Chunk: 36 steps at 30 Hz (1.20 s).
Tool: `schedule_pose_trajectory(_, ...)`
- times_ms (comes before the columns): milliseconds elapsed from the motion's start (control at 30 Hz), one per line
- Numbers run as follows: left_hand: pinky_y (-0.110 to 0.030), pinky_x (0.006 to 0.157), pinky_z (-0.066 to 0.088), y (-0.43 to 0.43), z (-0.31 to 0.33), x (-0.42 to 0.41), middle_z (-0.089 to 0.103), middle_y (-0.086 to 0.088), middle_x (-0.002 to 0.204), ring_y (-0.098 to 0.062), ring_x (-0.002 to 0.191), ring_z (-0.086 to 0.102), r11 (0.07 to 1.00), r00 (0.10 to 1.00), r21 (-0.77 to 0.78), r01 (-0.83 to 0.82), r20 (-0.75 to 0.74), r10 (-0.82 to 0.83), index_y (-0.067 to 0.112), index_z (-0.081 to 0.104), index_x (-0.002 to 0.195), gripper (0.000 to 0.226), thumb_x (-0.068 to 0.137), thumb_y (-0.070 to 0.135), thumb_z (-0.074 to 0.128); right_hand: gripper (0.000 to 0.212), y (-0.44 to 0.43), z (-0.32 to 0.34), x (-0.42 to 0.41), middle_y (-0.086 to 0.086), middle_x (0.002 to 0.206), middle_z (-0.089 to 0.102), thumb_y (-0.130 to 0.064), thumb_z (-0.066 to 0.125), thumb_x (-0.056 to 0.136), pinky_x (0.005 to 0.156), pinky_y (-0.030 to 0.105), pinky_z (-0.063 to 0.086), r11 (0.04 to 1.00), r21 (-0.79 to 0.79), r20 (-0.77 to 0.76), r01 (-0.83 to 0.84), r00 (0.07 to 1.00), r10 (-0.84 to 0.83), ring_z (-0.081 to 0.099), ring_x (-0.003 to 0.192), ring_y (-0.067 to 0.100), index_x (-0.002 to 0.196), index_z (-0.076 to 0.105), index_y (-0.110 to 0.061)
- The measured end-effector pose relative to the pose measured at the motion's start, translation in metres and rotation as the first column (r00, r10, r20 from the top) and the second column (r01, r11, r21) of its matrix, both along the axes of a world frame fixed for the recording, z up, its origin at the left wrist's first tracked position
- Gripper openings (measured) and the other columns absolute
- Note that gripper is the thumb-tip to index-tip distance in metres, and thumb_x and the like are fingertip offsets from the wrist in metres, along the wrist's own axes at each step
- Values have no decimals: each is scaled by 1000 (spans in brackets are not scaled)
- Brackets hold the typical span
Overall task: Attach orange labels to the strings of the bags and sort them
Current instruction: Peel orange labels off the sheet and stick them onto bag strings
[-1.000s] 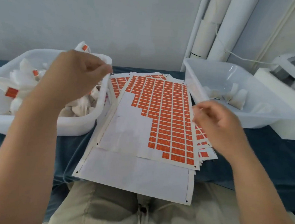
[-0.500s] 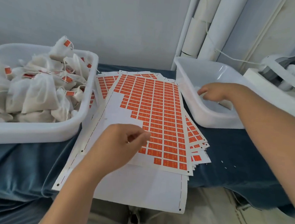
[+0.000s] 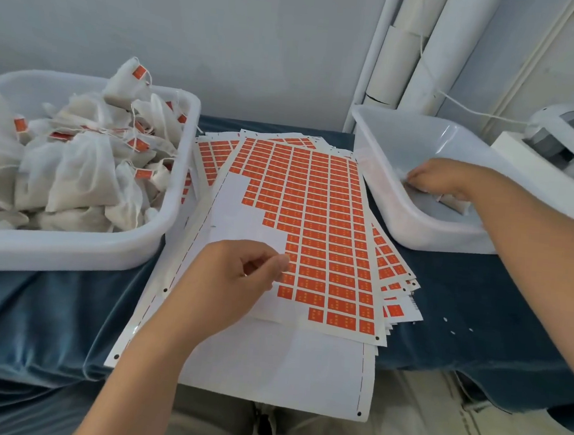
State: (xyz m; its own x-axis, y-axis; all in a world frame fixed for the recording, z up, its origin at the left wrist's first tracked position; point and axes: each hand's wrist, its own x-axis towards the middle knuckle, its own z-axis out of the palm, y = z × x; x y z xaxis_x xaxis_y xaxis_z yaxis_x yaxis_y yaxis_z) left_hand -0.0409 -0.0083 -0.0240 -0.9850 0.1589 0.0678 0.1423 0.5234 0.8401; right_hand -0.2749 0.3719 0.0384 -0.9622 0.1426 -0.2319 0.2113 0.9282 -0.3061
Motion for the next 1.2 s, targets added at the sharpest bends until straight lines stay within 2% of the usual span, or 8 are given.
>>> schedule_pose_trajectory(167,-2,58,46,5,4,2,68,42,88,13,87,68,1000,1000,-14,1,-11,-1,40,75,89,30,89,62,54,34,9,23,37,0,129,70,-25,76,96,111,33,47,786,-617,-256,38,935,-247,64,125,19,125,73,-8)
schedule_pose_trajectory(300,2,59,45,8,8,7,67,44,89,16,88,67,1000,999,-11,21,-27,-21,46,71,85,29,83,66,50,27,-19,39,88,5,115,79,-22,79,93,104,33,56,541,-821,-350,-185,910,-221,73,115,20,114,76,-5)
schedule_pose_trajectory(467,-11,81,57,13,15,17,76,27,100,4,95,72,998,996,56,37,-82,-32,39,74,111,33,91,58,55,61,-64,59,150,2,122,77,-56,95,60,96,32,59,536,-783,-436,-315,893,-113,73,115,20,107,84,-20)
schedule_pose_trajectory(600,-17,90,59,23,26,35,74,27,115,6,106,70,970,991,244,-14,-128,47,41,64,130,46,89,60,53,46,-105,45,196,-5,118,78,-58,86,70,92,32,61,544,-772,-408,-329,913,-27,75,111,15,106,83,-29)
schedule_pose_trajectory(800,-3,108,37,38,17,53,37,43,153,20,140,36,987,972,144,64,-231,-29,45,28,162,71,99,59,57,49,-159,-6,247,-15,123,75,-69,75,75,99,47,58,522,-812,-269,-263,961,67,72,115,14,114,79,-39)
schedule_pose_trajectory(1000,-8,100,47,35,4,49,64,31,134,6,128,59,930,974,367,5,-211,77,45,54,142,43,109,19,58,25,-172,-26,261,-19,138,66,-34,58,107,111,44,50,426,-846,-252,-319,945,207,60,132,8,124,76,-40)
schedule_pose_trajectory(1100,-13,91,54,32,2,48,75,19,121,-3,117,69,855,987,515,-56,-103,127,44,72,125,34,113,22,48,27,-171,-24,262,-15,135,70,-40,57,104,107,36,54,410,-850,-238,-331,935,262,65,127,9,125,75,-40)
schedule_pose_trajectory(1200,-10,79,56,28,0,45,74,26,119,3,113,68,829,989,540,-142,37,145,43,74,125,33,113,31,46,21,-172,-20,257,-27,115,73,-62,60,97,87,29,63,500,-822,-311,-273,950,6,72,105,-2,113,71,-53)
